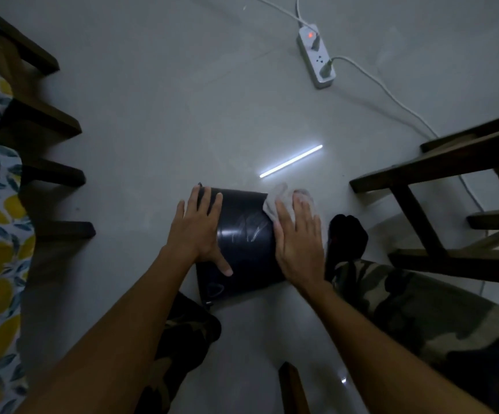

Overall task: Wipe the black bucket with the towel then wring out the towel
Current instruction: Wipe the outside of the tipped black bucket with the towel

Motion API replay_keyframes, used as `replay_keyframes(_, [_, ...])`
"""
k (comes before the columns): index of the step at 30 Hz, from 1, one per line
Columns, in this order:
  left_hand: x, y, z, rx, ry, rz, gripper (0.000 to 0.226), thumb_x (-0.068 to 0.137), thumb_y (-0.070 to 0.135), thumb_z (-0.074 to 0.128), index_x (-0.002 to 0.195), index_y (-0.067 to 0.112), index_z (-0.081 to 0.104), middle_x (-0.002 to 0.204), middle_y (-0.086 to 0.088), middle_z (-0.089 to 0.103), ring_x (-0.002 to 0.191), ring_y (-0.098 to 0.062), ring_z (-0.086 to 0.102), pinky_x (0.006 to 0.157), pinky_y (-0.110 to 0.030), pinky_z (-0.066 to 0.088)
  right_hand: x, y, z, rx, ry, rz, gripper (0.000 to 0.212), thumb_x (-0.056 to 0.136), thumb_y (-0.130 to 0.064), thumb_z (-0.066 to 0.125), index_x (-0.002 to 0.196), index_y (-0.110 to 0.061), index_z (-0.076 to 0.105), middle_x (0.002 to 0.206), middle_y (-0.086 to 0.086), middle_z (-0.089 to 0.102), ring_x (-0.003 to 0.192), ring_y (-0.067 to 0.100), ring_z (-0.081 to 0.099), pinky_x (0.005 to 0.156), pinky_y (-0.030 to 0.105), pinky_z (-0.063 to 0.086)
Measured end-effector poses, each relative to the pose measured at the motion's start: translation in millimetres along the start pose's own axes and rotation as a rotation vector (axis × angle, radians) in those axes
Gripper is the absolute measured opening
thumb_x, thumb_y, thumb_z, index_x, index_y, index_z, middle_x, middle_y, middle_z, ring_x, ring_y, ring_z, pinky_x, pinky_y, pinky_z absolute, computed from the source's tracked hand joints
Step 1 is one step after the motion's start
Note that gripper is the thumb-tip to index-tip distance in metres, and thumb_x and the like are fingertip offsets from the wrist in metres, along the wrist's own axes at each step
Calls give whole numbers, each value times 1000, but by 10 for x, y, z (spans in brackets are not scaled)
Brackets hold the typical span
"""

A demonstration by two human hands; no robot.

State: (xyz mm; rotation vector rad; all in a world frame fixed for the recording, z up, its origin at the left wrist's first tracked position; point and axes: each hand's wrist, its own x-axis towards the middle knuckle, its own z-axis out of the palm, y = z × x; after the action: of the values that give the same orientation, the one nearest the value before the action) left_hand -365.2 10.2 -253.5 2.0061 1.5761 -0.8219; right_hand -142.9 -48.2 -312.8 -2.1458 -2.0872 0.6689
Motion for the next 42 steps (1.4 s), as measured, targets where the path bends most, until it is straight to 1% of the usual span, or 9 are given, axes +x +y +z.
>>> replay_keyframes(3, [2,-5,55,-9,17,1,173,27,92,72,158,14,-12,165,-15,-19,149,-34,-24,123,-55,5,-603,-119,115,62,28,11,53,108,-35,31,160,-24,27,168,12,20,157,25,11,124,53,21])
replay_keyframes(6, [11,-7,53,-6,23,14,173,27,93,70,158,13,-10,165,-15,-16,150,-35,-22,123,-52,7,-1041,-314,231,80,-46,-146,54,106,-32,39,159,-28,29,167,10,24,157,25,13,120,52,29])
replay_keyframes(12, [-42,-37,53,10,23,19,171,29,95,67,158,12,-8,165,-15,-14,150,-36,-21,122,-55,7,-227,-473,84,-22,-55,-376,49,103,-45,39,152,-38,36,163,8,34,150,30,33,119,53,27])
replay_keyframes(17, [-54,-30,-18,-3,21,15,170,29,93,70,158,13,-7,166,-14,-14,150,-34,-20,121,-58,4,630,-76,45,-6,-58,20,49,104,-53,33,149,-38,42,160,5,37,147,28,34,117,57,28])
replay_keyframes(22, [5,-1,22,10,9,44,172,30,85,79,158,14,-11,165,-13,-19,150,-33,-23,121,-60,4,-196,78,96,-40,20,54,52,106,-37,38,157,-28,32,166,13,24,155,31,18,123,54,21])
replay_keyframes(26, [-46,10,91,32,35,61,171,30,84,79,158,13,-10,164,-14,-20,150,-35,-22,122,-56,5,-1056,-173,257,22,-94,-239,58,101,-23,37,159,-30,31,168,11,20,158,29,7,125,54,14])
replay_keyframes(30, [-60,-1,112,24,52,86,172,30,91,73,158,10,-8,165,-15,-13,150,-36,-21,124,-50,6,-697,-329,192,-23,-91,-444,54,102,-37,43,155,-34,37,166,7,28,155,29,20,124,53,18])
replay_keyframes(37, [-94,37,10,22,24,74,170,32,85,79,158,12,-7,165,-15,-16,150,-35,-21,122,-48,3,327,18,83,56,-81,-17,51,106,-41,28,156,-32,30,160,8,38,147,28,36,117,51,30])
replay_keyframes(42, [66,30,-80,21,-12,61,174,27,84,80,158,12,-9,165,-16,-15,150,-35,-20,122,-50,-2,-637,191,100,88,17,62,55,105,-30,37,158,-22,29,165,17,25,155,32,18,121,49,32])
